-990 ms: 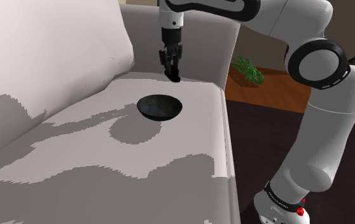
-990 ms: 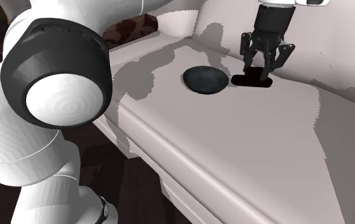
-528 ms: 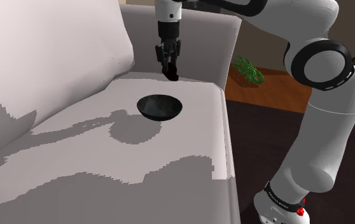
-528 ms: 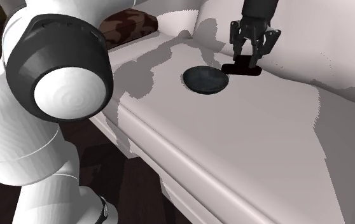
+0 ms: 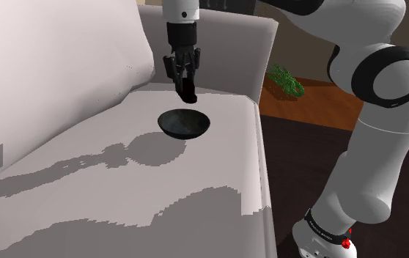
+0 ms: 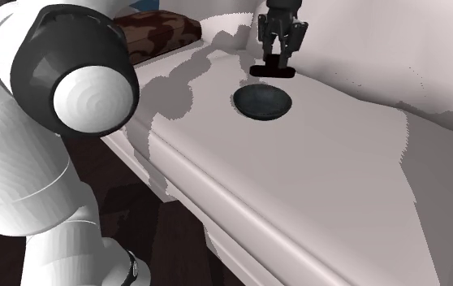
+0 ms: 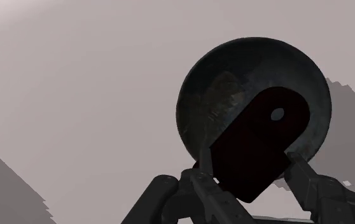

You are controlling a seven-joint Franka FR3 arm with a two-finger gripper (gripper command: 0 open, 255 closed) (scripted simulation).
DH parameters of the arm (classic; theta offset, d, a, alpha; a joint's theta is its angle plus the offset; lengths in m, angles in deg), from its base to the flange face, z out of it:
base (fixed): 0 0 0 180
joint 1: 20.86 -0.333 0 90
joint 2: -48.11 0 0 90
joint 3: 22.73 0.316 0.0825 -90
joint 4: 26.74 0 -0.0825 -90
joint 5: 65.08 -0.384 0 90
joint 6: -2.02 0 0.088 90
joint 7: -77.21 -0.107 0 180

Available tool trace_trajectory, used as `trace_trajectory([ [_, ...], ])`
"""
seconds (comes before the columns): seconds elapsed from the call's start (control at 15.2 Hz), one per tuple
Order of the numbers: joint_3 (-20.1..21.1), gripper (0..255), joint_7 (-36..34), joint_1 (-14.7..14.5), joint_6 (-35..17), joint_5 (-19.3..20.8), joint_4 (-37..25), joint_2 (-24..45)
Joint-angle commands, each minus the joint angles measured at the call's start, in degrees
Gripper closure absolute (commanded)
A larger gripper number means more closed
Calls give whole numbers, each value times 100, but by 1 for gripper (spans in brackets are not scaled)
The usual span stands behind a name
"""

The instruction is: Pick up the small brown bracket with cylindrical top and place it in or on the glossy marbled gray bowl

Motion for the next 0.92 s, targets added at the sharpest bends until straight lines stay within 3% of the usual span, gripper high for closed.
trace_trajectory([
  [0.0,48,255,-141,-50,-136,-59,302,-164],
  [0.86,0,255,-115,59,-1314,-206,1892,-601],
])
